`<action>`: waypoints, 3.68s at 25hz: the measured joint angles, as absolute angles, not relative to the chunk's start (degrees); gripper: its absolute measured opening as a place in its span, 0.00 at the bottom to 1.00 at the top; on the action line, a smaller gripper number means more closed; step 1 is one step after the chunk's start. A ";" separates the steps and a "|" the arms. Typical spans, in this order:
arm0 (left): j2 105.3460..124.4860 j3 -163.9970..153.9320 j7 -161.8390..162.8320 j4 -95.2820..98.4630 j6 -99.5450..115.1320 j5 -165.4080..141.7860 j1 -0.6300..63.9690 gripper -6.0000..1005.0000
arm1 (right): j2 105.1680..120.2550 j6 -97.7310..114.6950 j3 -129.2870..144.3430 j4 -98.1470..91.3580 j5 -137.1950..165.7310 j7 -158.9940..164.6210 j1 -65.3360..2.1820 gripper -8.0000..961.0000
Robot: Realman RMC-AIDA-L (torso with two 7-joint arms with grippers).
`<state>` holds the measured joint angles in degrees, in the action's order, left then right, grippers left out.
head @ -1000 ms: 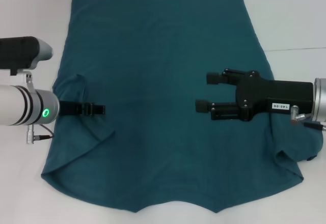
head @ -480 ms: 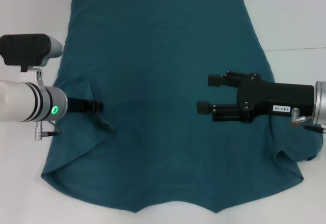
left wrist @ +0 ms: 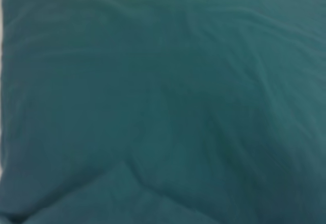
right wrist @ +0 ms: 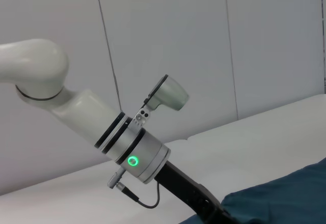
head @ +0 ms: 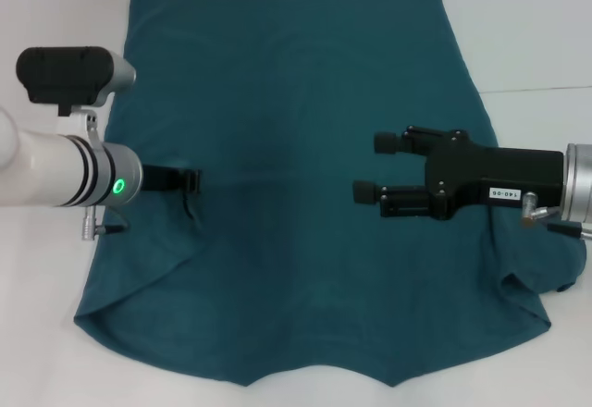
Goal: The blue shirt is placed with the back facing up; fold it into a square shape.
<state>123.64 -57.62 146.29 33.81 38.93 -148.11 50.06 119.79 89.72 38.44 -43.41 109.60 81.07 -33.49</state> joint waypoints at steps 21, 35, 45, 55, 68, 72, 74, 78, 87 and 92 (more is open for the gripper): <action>123.60 -57.15 145.40 39.98 46.47 -141.77 48.68 0.64 | 119.79 89.87 38.13 -43.43 109.60 81.04 -33.34 0.95; 123.91 -55.89 127.06 56.43 60.60 -137.30 32.93 0.79 | 116.89 91.53 38.88 -55.41 112.79 95.33 -31.91 0.94; 123.99 -55.14 110.77 52.58 59.97 -129.77 31.93 0.34 | 115.68 101.63 39.76 -73.68 132.10 115.42 -38.00 0.91; 123.76 -57.32 108.34 46.91 57.43 -130.68 36.36 0.09 | 117.00 102.51 39.97 -73.65 142.45 123.28 -41.80 0.90; 124.01 -62.73 112.29 43.31 48.20 -133.58 39.37 0.06 | 116.88 98.19 36.80 -73.09 140.41 124.83 -40.00 0.90; 123.97 -60.64 112.33 46.17 48.75 -131.62 37.86 0.06 | 116.79 97.44 36.91 -72.29 140.36 124.80 -39.97 0.90; 123.89 -60.10 112.33 47.03 49.15 -130.94 37.32 0.06 | 116.79 97.18 37.00 -71.87 140.37 124.80 -40.16 0.90; 123.84 -59.52 112.56 46.89 48.80 -131.29 37.10 0.06 | 116.90 96.88 37.61 -71.49 140.37 124.80 -40.35 0.90; 123.82 -59.13 113.61 42.12 48.49 -131.98 40.67 0.09 | 117.05 96.64 38.34 -70.99 140.47 125.28 -40.42 0.90; 123.13 -52.18 111.80 46.79 62.84 -125.76 38.61 0.11 | 116.24 99.42 38.58 -71.71 141.24 127.49 -39.96 0.90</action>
